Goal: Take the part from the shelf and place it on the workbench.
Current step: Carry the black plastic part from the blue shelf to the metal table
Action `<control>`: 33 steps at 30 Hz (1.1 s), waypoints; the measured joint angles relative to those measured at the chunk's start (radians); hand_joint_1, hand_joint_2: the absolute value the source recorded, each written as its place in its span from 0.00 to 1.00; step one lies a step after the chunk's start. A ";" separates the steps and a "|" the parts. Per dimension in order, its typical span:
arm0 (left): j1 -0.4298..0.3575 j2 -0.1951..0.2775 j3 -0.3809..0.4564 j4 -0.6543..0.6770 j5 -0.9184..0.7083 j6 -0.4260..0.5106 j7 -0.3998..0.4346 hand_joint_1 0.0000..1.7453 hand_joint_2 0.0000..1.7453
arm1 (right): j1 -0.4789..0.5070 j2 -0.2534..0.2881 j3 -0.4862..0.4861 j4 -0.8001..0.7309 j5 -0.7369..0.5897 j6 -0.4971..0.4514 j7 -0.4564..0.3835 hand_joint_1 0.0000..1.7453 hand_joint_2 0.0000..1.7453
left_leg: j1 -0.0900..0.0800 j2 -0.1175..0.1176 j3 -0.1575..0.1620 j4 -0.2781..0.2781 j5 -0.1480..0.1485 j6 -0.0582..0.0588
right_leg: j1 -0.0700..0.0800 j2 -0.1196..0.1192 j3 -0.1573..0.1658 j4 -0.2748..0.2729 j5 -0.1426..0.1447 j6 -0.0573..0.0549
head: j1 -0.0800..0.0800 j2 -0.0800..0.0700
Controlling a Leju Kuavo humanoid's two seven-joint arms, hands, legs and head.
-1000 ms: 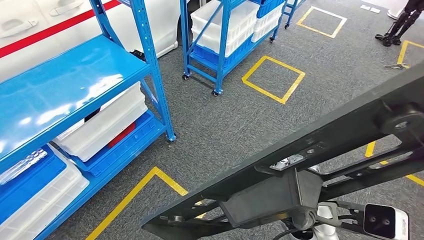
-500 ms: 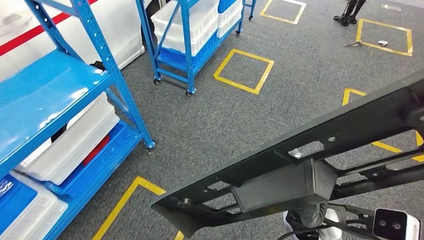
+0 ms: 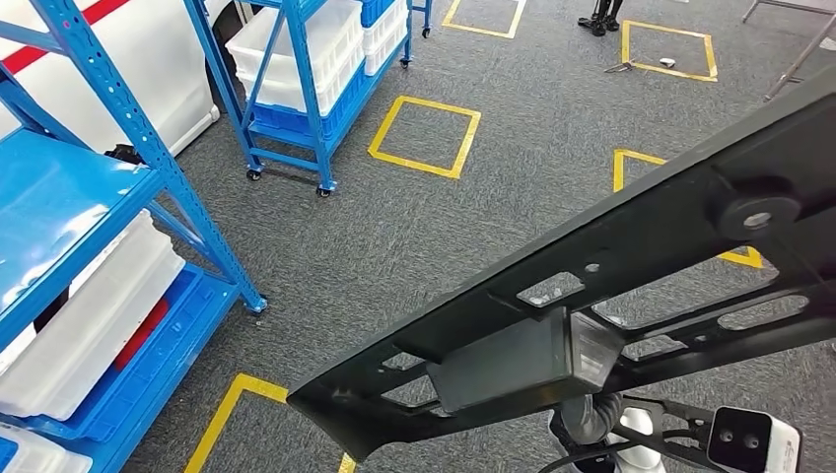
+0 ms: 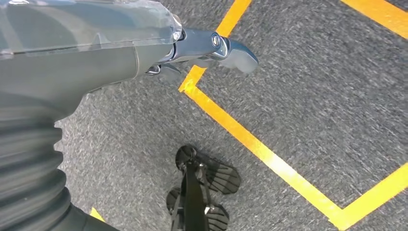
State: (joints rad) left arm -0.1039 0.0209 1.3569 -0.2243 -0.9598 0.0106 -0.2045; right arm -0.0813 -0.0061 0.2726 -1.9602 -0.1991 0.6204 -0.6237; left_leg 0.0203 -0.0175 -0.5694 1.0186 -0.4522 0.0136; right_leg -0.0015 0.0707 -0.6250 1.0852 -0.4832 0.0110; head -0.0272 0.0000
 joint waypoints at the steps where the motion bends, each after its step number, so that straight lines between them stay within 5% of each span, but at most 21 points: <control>1: 0.001 -0.001 -0.003 0.000 -0.002 0.002 0.004 0.00 1.00 | -0.008 -0.006 0.004 0.005 -0.003 0.001 0.000 0.99 1.00 | -0.002 0.012 0.000 -0.001 0.000 0.004 | 0.000 -0.032 -0.028 0.057 -0.031 0.003 | 0.000 0.000; 3: 0.004 -0.002 -0.008 0.000 -0.007 0.005 0.014 0.00 1.00 | -0.020 -0.013 0.018 0.018 -0.006 -0.008 0.000 0.99 1.00 | -0.005 0.037 -0.002 -0.002 -0.001 0.008 | -0.003 -0.061 -0.097 0.189 -0.087 0.009 | 0.000 0.000; 5: 0.005 -0.004 -0.013 0.000 -0.015 0.006 0.022 0.00 1.00 | -0.025 -0.022 0.041 0.031 -0.007 -0.038 0.000 0.99 1.00 | -0.007 0.061 -0.002 -0.002 -0.003 0.008 | -0.005 -0.067 -0.116 0.223 -0.081 0.009 | 0.000 0.000; 9: 0.001 -0.009 -0.021 0.000 -0.025 0.006 0.022 0.00 1.00 | -0.039 -0.033 0.110 0.046 -0.004 -0.105 0.000 0.99 1.00 | -0.012 0.101 0.008 -0.002 -0.011 -0.002 | 0.009 -0.121 0.016 -0.024 0.026 -0.010 | 0.000 0.000; 12: -0.001 -0.012 -0.026 0.000 -0.025 0.004 0.022 0.00 1.00 | -0.058 -0.034 0.163 0.057 -0.001 -0.134 0.000 0.99 1.00 | -0.015 0.129 0.017 -0.006 -0.015 -0.017 | 0.018 -0.115 0.032 -0.067 0.031 -0.026 | 0.000 0.000; 13: -0.003 -0.012 -0.029 0.000 -0.024 0.004 0.023 0.00 1.00 | -0.063 -0.034 0.177 0.060 -0.002 -0.138 0.000 0.99 1.00 | -0.014 0.127 0.020 -0.005 -0.018 -0.023 | 0.015 -0.104 0.035 -0.073 0.034 -0.031 | 0.000 0.000; 15: -0.006 -0.015 -0.032 0.000 -0.019 0.005 0.024 0.00 1.00 | -0.078 -0.035 0.203 0.067 -0.011 -0.142 0.000 0.99 1.00 | -0.010 0.087 0.006 0.036 -0.046 -0.032 | 0.009 -0.084 0.046 -0.087 0.041 -0.043 | 0.000 0.000; 17: -0.002 -0.017 -0.033 0.000 -0.014 0.006 0.023 0.00 1.00 | -0.094 -0.035 0.228 0.074 -0.020 -0.143 0.001 0.99 1.00 | -0.008 0.037 -0.052 0.155 -0.105 -0.037 | 0.006 -0.063 0.050 -0.091 0.043 -0.051 | 0.000 0.000; 19: 0.005 -0.018 -0.033 0.000 -0.011 0.007 0.021 0.00 1.00 | -0.099 -0.035 0.247 0.081 -0.024 -0.144 0.001 0.99 1.00 | -0.008 0.026 -0.115 0.266 -0.138 -0.040 | 0.008 -0.036 0.050 -0.089 0.042 -0.053 | 0.000 0.000; 21: 0.009 -0.019 -0.033 0.000 -0.010 0.007 0.020 0.00 1.00 | -0.102 -0.035 0.258 0.088 -0.025 -0.144 0.002 0.99 1.00 | -0.007 0.022 -0.116 0.242 -0.095 -0.041 | 0.008 -0.008 0.052 -0.085 0.040 -0.050 | 0.000 0.000; 24: 0.009 -0.022 -0.033 0.000 -0.008 0.001 0.011 0.00 1.00 | -0.114 -0.036 0.273 0.097 -0.024 -0.143 0.003 0.99 1.00 | 0.001 -0.032 -0.037 0.053 0.000 -0.040 | 0.006 0.028 0.050 -0.070 0.030 -0.040 | 0.000 0.000; 26: 0.010 -0.025 -0.033 0.000 -0.001 -0.004 0.003 0.00 1.00 | -0.119 -0.037 0.282 0.104 -0.014 -0.144 0.005 0.99 1.00 | 0.002 -0.058 -0.018 0.009 0.005 -0.033 | 0.003 0.048 0.040 -0.063 0.027 -0.028 | 0.000 0.000; 28: 0.009 -0.031 -0.033 0.000 0.009 -0.007 -0.003 0.00 1.00 | -0.122 -0.040 0.291 0.113 0.003 -0.144 0.007 0.99 1.00 | 0.000 -0.038 -0.016 0.002 0.007 -0.021 | 0.000 0.061 0.035 -0.063 0.028 -0.016 | 0.000 0.000; 30: 0.008 -0.039 -0.033 0.000 0.018 -0.008 -0.006 0.00 1.00 | -0.128 -0.044 0.298 0.121 0.013 -0.145 0.007 0.99 1.00 | 0.002 -0.016 -0.010 -0.008 0.010 -0.008 | 0.003 0.023 0.019 -0.032 0.007 -0.006 | 0.000 0.000; 33: 0.013 -0.045 -0.029 0.000 0.030 -0.004 -0.006 0.00 1.00 | -0.140 -0.047 0.304 0.133 0.019 -0.144 0.008 0.99 1.00 | -0.001 0.023 -0.005 -0.013 0.008 0.002 | 0.001 -0.053 -0.074 0.146 -0.078 0.005 | 0.000 0.000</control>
State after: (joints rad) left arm -0.0908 -0.0237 1.3283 -0.2239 -0.9293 0.0071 -0.2102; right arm -0.2217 -0.0532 0.5762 -1.8276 -0.1801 0.4761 -0.6157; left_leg 0.0190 0.0051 -0.5746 1.0054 -0.4447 0.0158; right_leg -0.0003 0.0178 -0.6993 1.2317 -0.5613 0.0163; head -0.0273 0.0000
